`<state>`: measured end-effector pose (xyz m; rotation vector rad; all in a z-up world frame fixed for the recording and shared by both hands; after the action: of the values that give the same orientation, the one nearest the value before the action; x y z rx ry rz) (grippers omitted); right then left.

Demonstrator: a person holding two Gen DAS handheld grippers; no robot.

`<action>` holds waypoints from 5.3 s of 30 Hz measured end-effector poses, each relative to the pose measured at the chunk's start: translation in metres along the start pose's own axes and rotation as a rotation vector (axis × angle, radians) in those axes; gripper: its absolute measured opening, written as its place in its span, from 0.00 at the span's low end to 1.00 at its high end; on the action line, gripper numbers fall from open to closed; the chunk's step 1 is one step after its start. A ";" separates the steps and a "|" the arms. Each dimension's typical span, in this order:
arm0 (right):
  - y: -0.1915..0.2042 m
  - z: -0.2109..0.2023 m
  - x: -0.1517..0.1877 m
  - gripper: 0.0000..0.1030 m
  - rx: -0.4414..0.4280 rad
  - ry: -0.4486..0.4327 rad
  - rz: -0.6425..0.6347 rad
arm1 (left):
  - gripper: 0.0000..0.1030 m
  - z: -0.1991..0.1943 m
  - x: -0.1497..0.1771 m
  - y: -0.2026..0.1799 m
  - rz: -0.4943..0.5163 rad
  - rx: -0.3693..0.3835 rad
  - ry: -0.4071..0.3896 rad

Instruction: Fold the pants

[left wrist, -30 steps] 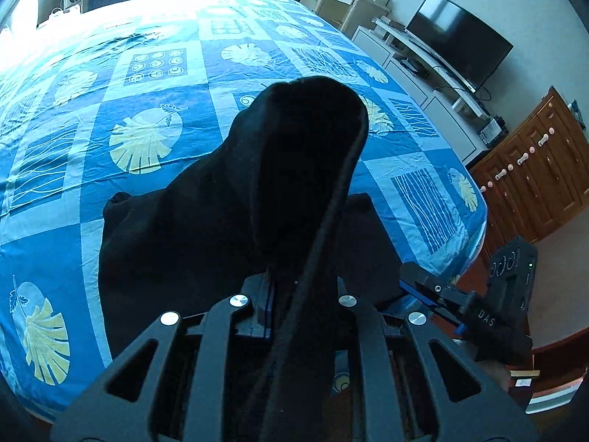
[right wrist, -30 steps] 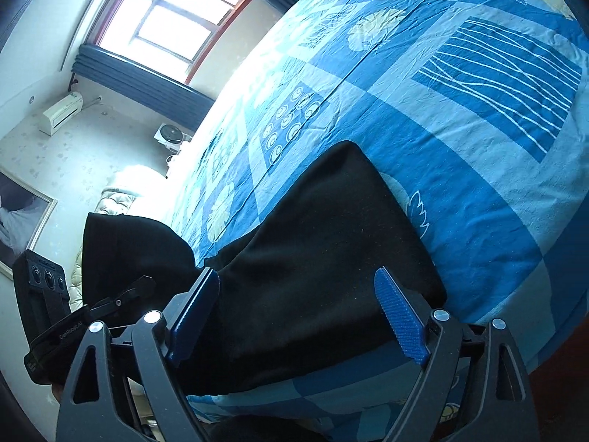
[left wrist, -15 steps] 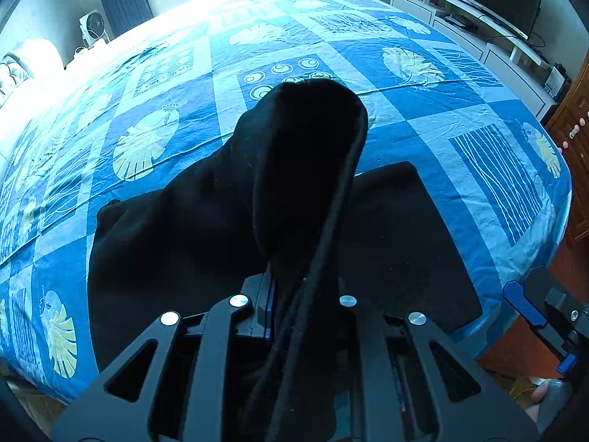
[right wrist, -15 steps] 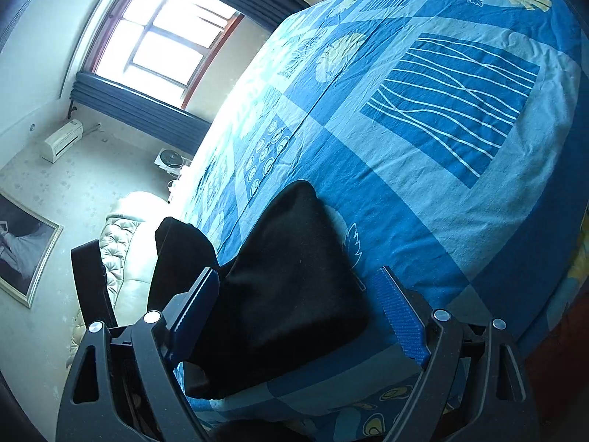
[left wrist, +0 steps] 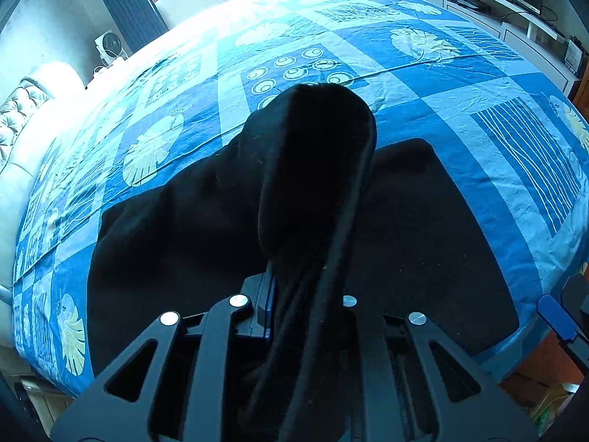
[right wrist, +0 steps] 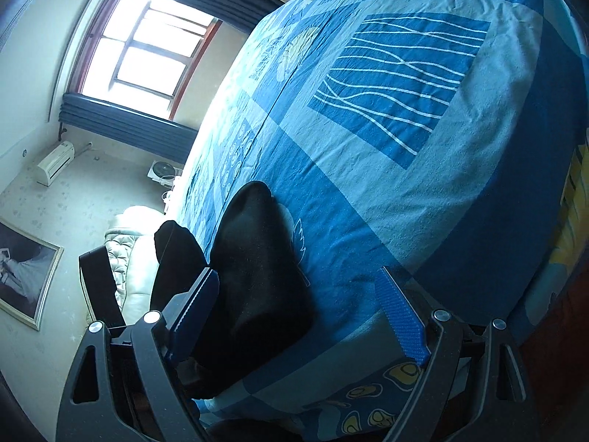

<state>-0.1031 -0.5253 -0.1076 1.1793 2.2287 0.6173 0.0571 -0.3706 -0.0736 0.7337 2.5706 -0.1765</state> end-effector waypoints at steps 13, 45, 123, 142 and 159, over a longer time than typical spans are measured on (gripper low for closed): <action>-0.012 -0.002 0.001 0.83 0.008 0.010 0.011 | 0.15 0.007 0.003 -0.007 0.049 -0.054 -0.009; 0.120 0.084 -0.005 0.84 -0.116 0.316 -0.326 | 0.92 -0.125 0.116 0.226 -0.366 0.394 -0.352; 0.057 0.067 -0.001 0.70 -0.138 0.275 -0.254 | 0.92 -0.027 0.128 0.214 -0.603 0.860 -0.085; 0.095 0.085 0.026 0.46 -0.054 0.255 -0.420 | 0.40 -0.032 0.107 0.193 -0.422 0.672 -0.075; 0.181 0.139 0.104 0.46 -0.109 0.366 -0.550 | 0.39 -0.071 0.161 0.305 -0.497 0.493 -0.114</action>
<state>0.0463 -0.3248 -0.1267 0.3778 2.6262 0.7483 0.0686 -0.0191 -0.0843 0.2093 2.5684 -1.0030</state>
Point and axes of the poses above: each gripper's, at about its wrist camera, not at the fingertips, and z roughly the way its jaws point, y to its left, x to its underside, the point moved 4 cm from there along z, roughly the way its jaws point, and after that the axes turned 15 degrees about x, right-handed, at the moved point
